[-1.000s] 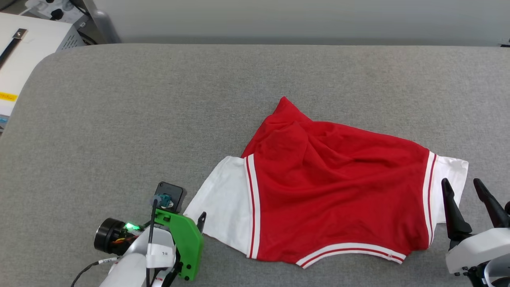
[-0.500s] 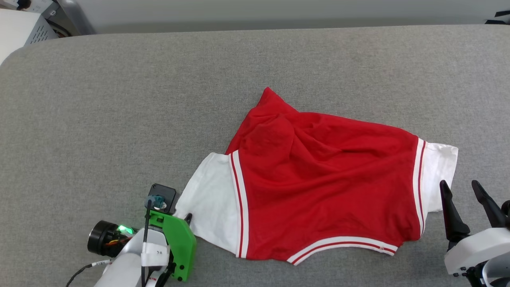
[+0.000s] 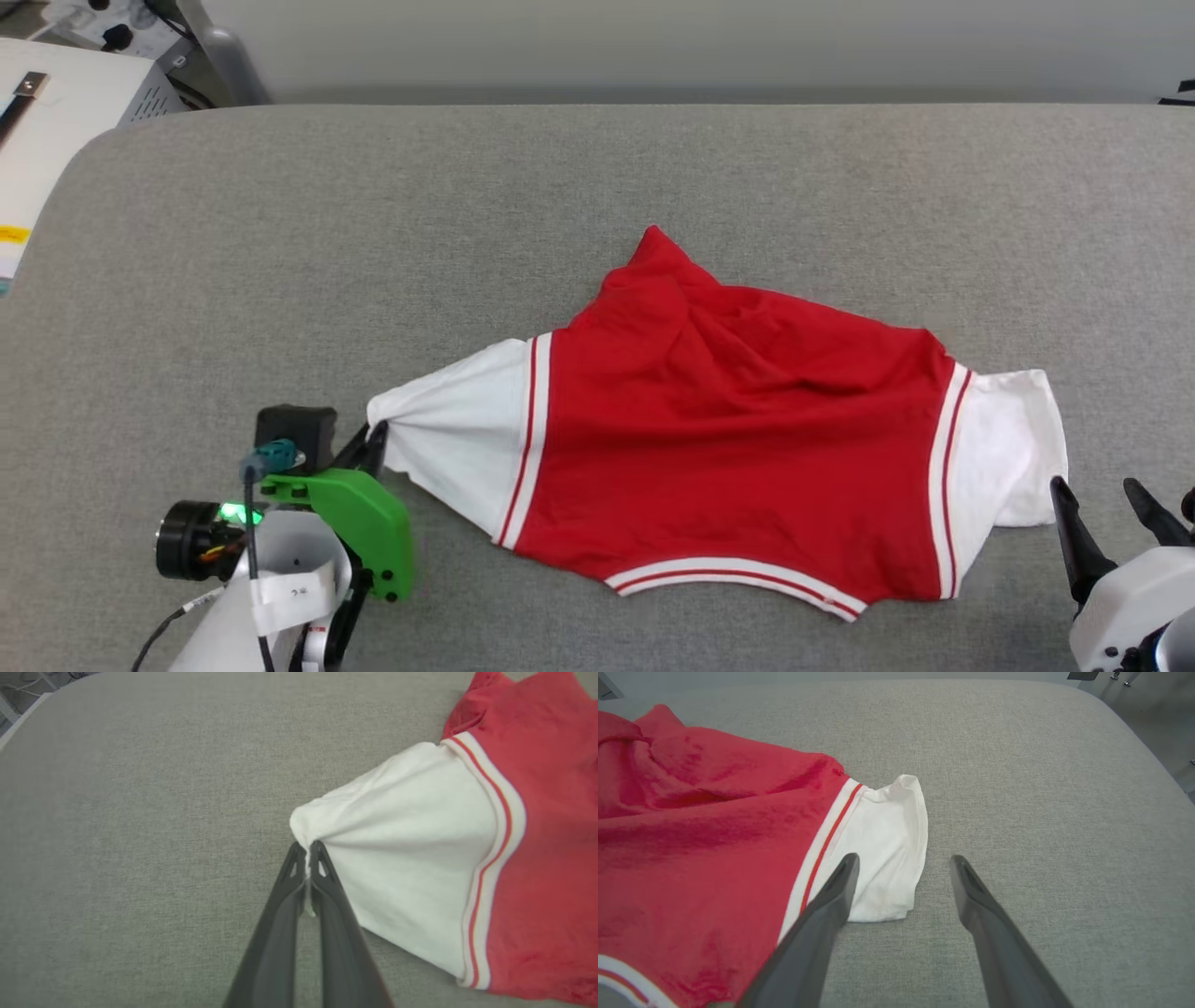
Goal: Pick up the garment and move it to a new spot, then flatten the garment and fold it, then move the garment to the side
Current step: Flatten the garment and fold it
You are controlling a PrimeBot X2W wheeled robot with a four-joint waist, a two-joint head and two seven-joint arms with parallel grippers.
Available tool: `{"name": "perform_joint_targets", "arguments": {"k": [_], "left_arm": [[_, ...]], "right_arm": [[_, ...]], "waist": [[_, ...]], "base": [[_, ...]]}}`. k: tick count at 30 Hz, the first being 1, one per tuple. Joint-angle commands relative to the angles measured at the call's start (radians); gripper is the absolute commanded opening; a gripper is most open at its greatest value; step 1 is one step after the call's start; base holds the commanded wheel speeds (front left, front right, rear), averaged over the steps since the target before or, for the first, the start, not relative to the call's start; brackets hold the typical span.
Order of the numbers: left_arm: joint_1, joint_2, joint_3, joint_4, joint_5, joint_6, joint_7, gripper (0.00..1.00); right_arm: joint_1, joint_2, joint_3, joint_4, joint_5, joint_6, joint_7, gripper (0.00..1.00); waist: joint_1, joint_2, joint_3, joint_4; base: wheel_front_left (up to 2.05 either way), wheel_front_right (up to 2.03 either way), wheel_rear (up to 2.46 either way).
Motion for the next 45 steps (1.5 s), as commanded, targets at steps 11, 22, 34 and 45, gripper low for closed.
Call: {"name": "perform_joint_targets", "arguments": {"k": [11,22,34,45], "left_arm": [[0.078,0.042,0.048,-0.138,-0.049,0.034,0.015,0.0],[0.061,0.038,0.019,-0.197,-0.05,0.028,0.039,0.0],[0.052,0.032,0.006,-0.194,-0.052,0.027,0.033,0.0],[0.063,0.074,0.012,-0.186,-0.048,0.022,0.037,0.0]], "right_arm": [[-0.001,-0.043,-0.014,-0.018,0.042,-0.001,0.304,1.0],[-0.075,-0.075,0.002,0.016,0.037,-0.001,0.476,1.0],[-0.046,-0.088,0.058,0.048,0.066,-0.001,0.573,0.0],[-0.054,-0.145,0.056,0.003,0.103,-0.001,0.529,0.0]], "waist": [[0.0,0.0,0.003,0.058],[0.0,0.0,0.049,0.099],[0.0,0.0,0.064,0.119],[0.0,0.0,-0.003,0.103]], "base": [[0.0,0.0,0.0],[0.0,0.0,0.0],[0.0,0.0,0.0],[0.0,0.0,0.0]]}}
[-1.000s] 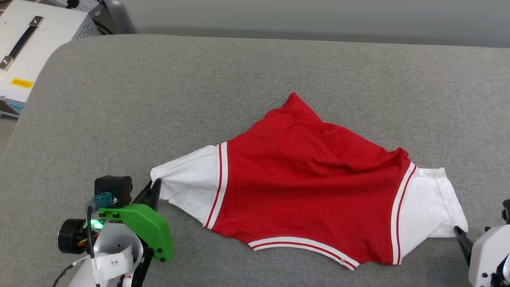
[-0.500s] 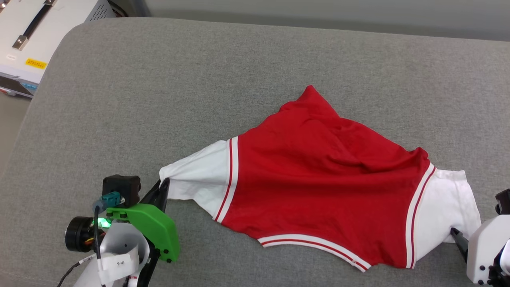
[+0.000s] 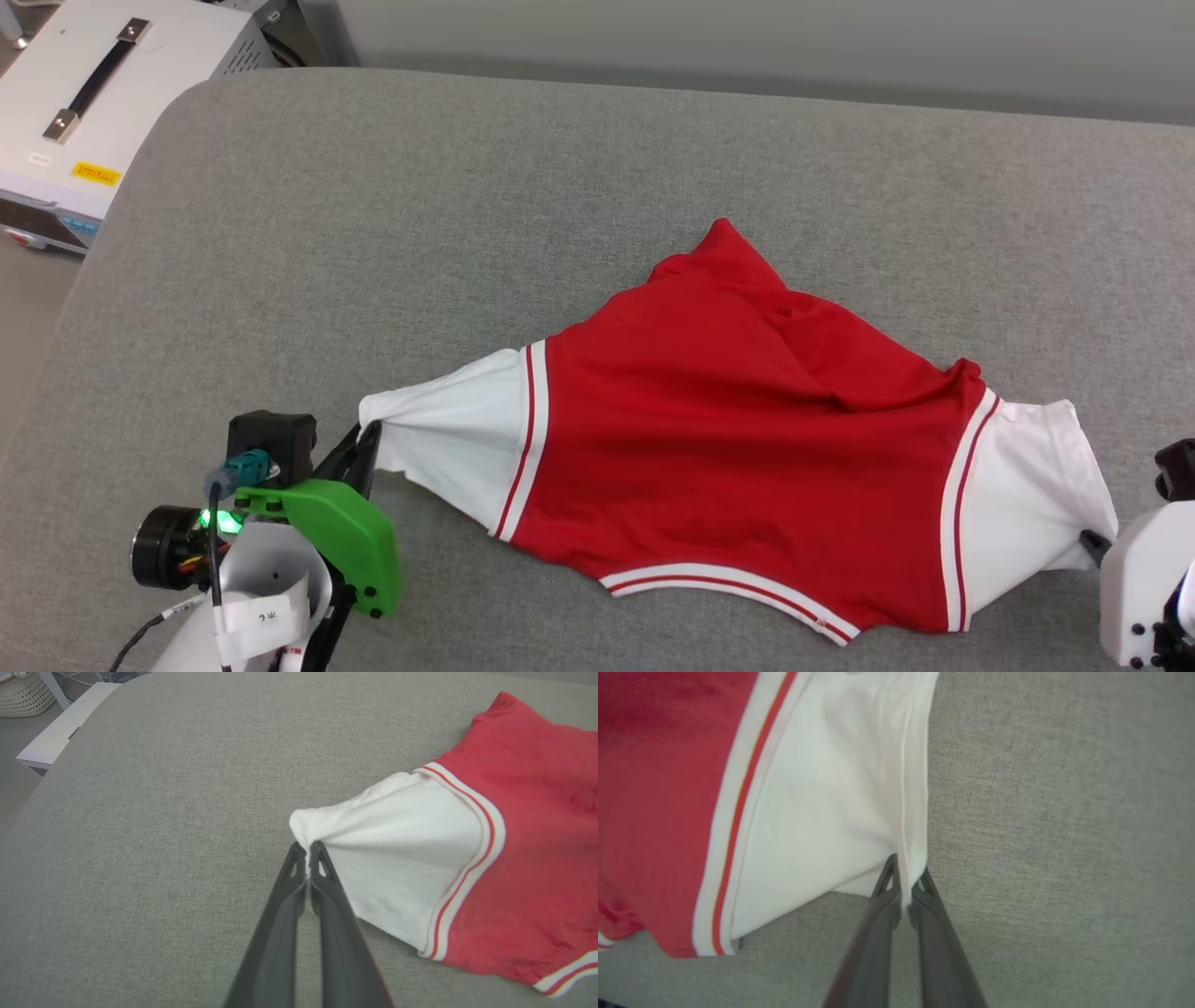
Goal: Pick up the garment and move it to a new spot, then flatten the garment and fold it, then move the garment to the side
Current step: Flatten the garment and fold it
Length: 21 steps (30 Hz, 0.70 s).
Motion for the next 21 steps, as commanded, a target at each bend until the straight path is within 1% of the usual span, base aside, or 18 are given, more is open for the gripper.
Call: {"name": "perform_joint_targets", "arguments": {"k": [1,2,3,6,9,12,16,18,21], "left_arm": [[-0.008,0.02,0.005,-0.005,0.007,-0.003,0.003,0.0],[-0.01,0.027,0.006,-0.01,0.009,-0.004,0.006,0.0],[-0.021,0.06,0.007,-0.036,0.016,-0.016,0.027,0.0],[-0.045,0.095,0.012,-0.074,0.027,-0.029,0.044,0.0],[-0.075,0.131,0.011,-0.119,0.024,-0.06,0.074,0.0],[-0.112,0.172,0.019,-0.165,0.024,-0.082,0.111,0.0],[-0.176,0.208,0.043,-0.222,0.01,-0.101,0.151,0.0],[-0.216,0.206,0.07,-0.248,-0.014,-0.094,0.164,0.0],[-0.28,0.222,0.09,-0.289,-0.039,-0.109,0.192,0.0]], "right_arm": [[-0.003,-0.021,-0.011,-0.019,0.01,0.0,-0.01,0.0],[-0.01,-0.029,-0.019,-0.03,0.018,0.0,-0.015,0.0],[-0.04,-0.055,-0.047,-0.068,0.059,0.0,-0.014,0.0],[-0.068,-0.108,-0.051,-0.104,0.084,0.0,-0.007,0.0],[-0.105,-0.166,-0.041,-0.137,0.118,0.0,0.002,0.0],[-0.162,-0.227,-0.042,-0.169,0.145,0.0,0.015,0.0],[-0.251,-0.27,-0.059,-0.19,0.18,0.0,0.027,0.0],[-0.301,-0.288,-0.064,-0.189,0.191,0.0,0.026,0.0],[-0.379,-0.309,-0.061,-0.176,0.207,0.0,0.027,0.0]], "waist": [[0.0,0.0,-0.029,-0.011],[0.0,0.0,-0.037,-0.013],[0.0,0.0,-0.061,-0.021],[0.0,0.0,-0.084,-0.026],[0.0,0.0,-0.105,-0.032],[0.0,0.0,-0.124,-0.04],[0.0,0.0,-0.138,-0.045],[0.0,0.0,-0.141,-0.046],[0.0,0.0,-0.145,-0.046]], "base": [[0.0,0.0,0.0],[0.0,0.0,0.0],[0.0,0.0,0.0],[0.0,0.0,0.0],[0.0,0.0,0.0],[0.0,0.0,0.0],[0.0,0.0,0.0],[0.0,0.0,0.0],[0.0,0.0,0.0]]}}
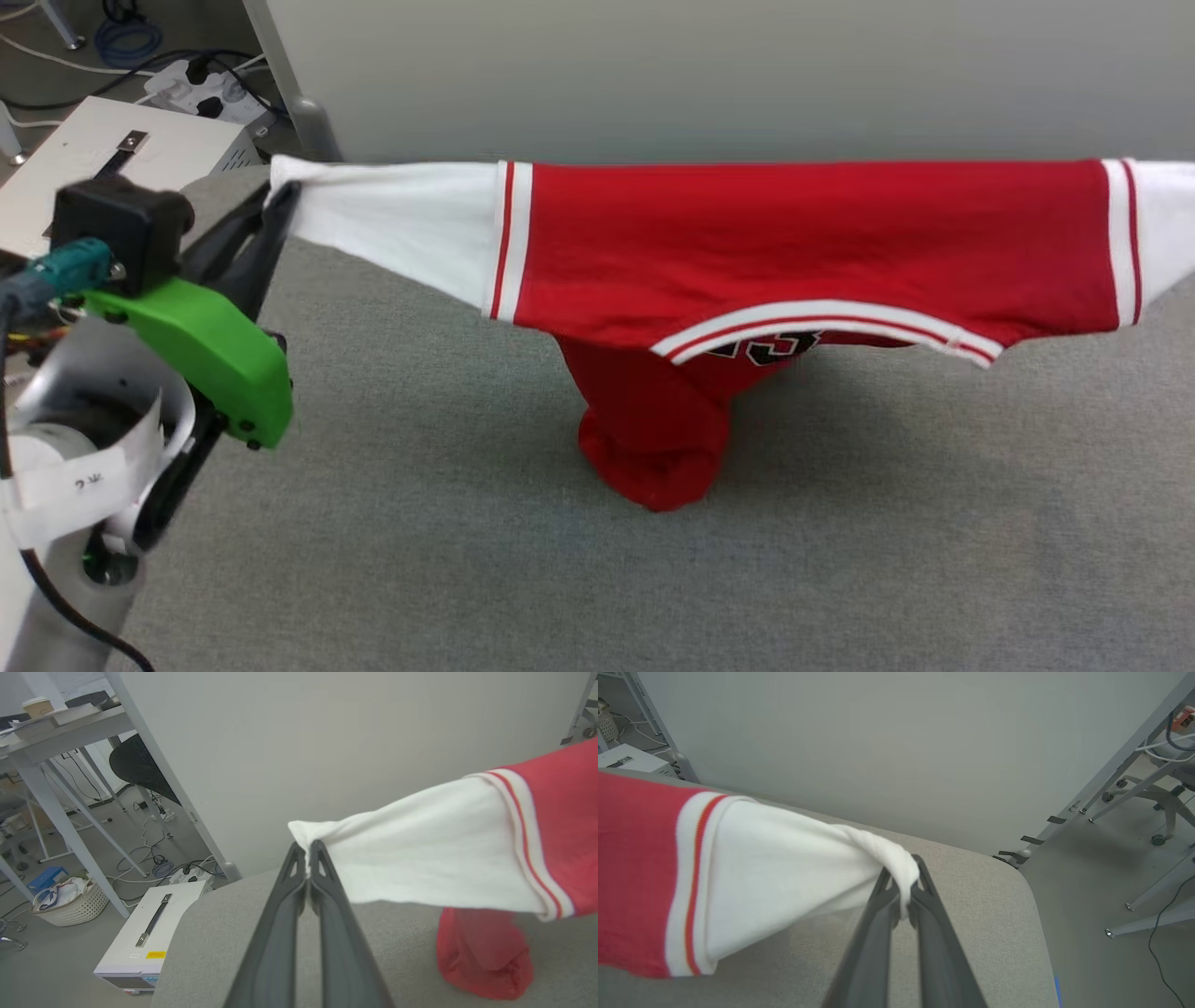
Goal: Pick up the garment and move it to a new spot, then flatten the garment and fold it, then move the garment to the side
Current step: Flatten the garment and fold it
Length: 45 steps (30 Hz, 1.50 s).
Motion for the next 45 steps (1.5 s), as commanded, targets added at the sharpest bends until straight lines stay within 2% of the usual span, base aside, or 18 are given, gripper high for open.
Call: {"name": "perform_joint_targets", "arguments": {"k": [1,7,14,18,25,35,41,45], "left_arm": [[-0.045,0.022,0.016,-0.013,-0.009,-0.007,0.014,0.0],[-0.183,0.069,0.049,-0.045,-0.025,-0.033,0.072,0.0],[-0.311,0.092,0.074,-0.01,-0.052,-0.055,0.108,0.0],[-0.397,0.078,0.067,0.041,-0.056,-0.063,0.107,0.0],[-0.614,0.077,0.056,0.185,-0.036,-0.111,0.076,0.0],[-0.999,0.062,0.015,0.474,0.039,-0.15,-0.022,0.0],[-1.229,0.036,-0.029,0.647,0.109,-0.161,-0.141,0.0],[-1.332,0.009,-0.042,0.742,0.141,-0.161,-0.243,0.0]], "right_arm": [[-0.045,-0.011,-0.002,0.011,0.014,-0.001,0.001,0.0],[-0.21,-0.031,0.025,0.056,0.039,-0.001,-0.012,0.0],[-0.374,-0.049,0.074,0.121,0.046,-0.001,-0.031,0.0],[-0.465,-0.064,0.094,0.152,0.047,-0.001,-0.032,0.0],[-0.701,-0.063,0.151,0.247,-0.017,-0.001,-0.102,0.0],[-1.102,0.068,0.233,0.514,-0.221,-0.001,-0.348,0.0],[-1.317,0.143,0.235,0.703,-0.327,-0.001,-0.473,0.0],[-1.401,0.182,0.207,0.807,-0.385,-0.001,-0.56,0.0]], "waist": [[0.0,-0.0001,-0.002,-0.001],[0.0,-0.0001,0.004,-0.01],[0.0,-0.0001,0.045,-0.023],[0.0,-0.0001,0.11,-0.028],[0.0,-0.0001,0.277,-0.048],[0.0,-0.0001,0.511,-0.097],[0.0,-0.0001,0.618,-0.119],[0.0,-0.0001,0.663,-0.117]], "base": [[0.0,0.0,0.0],[0.0,0.0,0.0],[0.0,0.0,0.0],[0.0,0.0,0.0],[0.0,0.0,0.0],[0.0,0.0,0.0],[0.0,0.0,0.0],[0.0,0.0,0.0]]}}
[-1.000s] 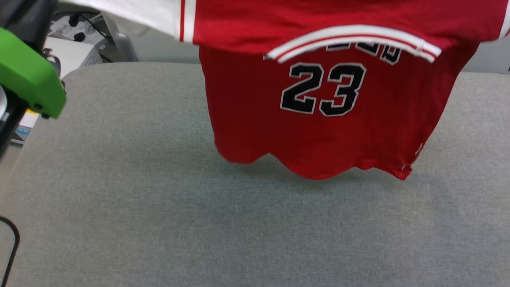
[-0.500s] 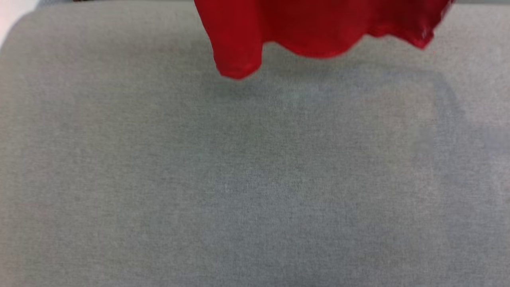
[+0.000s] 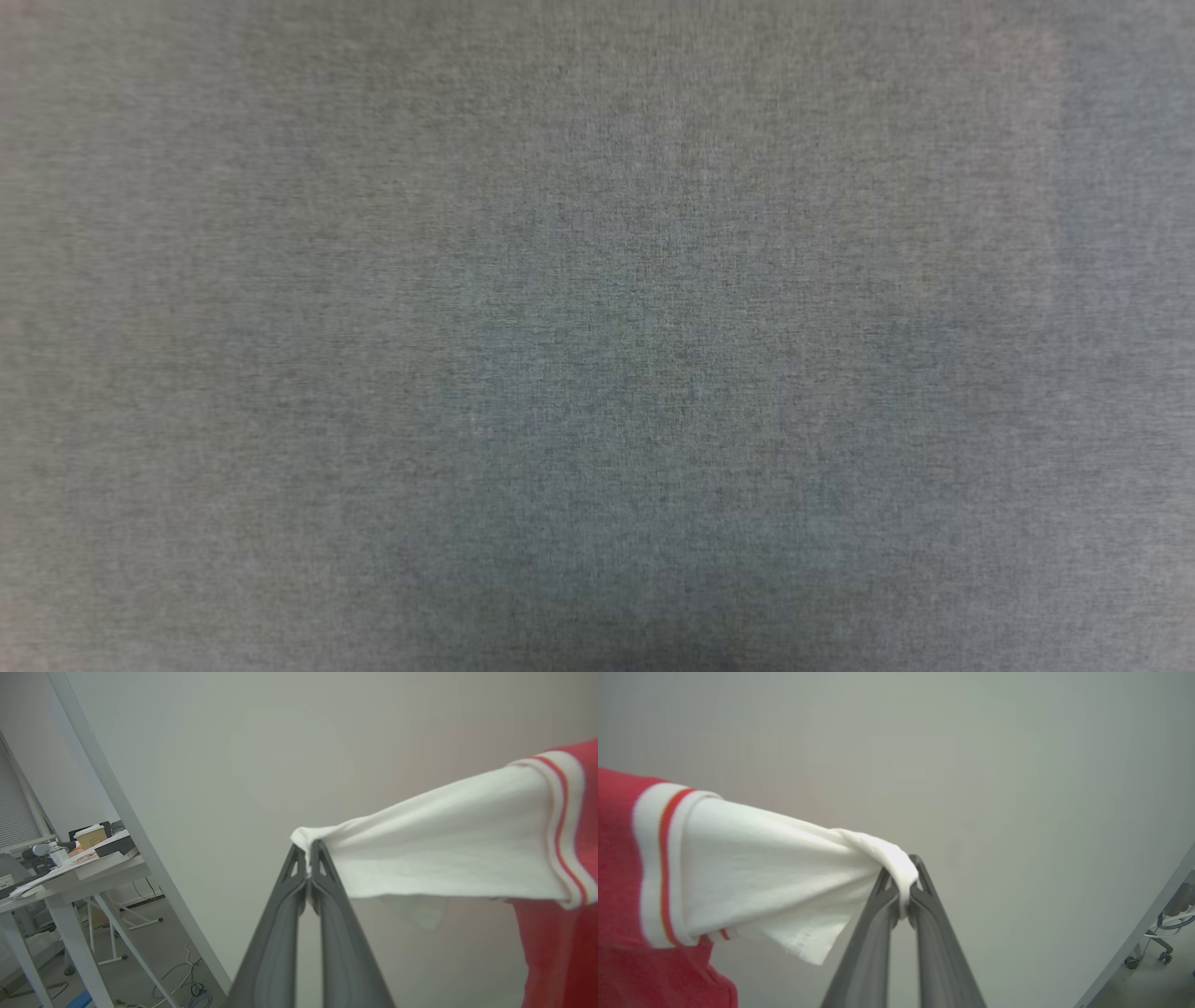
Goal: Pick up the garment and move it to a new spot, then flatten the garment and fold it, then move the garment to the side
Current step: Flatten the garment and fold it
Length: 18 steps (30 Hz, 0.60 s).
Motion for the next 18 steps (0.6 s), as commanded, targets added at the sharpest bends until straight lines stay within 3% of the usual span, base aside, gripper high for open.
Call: {"name": "perform_joint_targets", "arguments": {"k": [1,10,18], "left_arm": [[-0.032,-0.001,-0.001,0.031,0.026,0.007,-0.045,0.0],[-0.014,-0.06,-0.066,0.223,0.032,-0.003,-0.188,0.0],[0.263,-0.132,-0.091,0.327,-0.041,-0.007,-0.335,0.0]], "right_arm": [[-0.018,0.007,-0.017,0.032,-0.016,-0.002,-0.026,0.0],[0.04,0.038,0.032,0.154,-0.039,-0.002,-0.126,0.0],[0.28,0.018,0.112,0.205,0.058,-0.002,-0.139,0.0]], "waist": [[-0.0003,0.0,0.094,-0.025],[-0.0003,0.0,0.108,0.004],[-0.0003,0.0,0.033,0.029]], "base": [[0.0,0.0,0.0],[0.0,0.0,0.0],[0.0,0.0,0.0]]}}
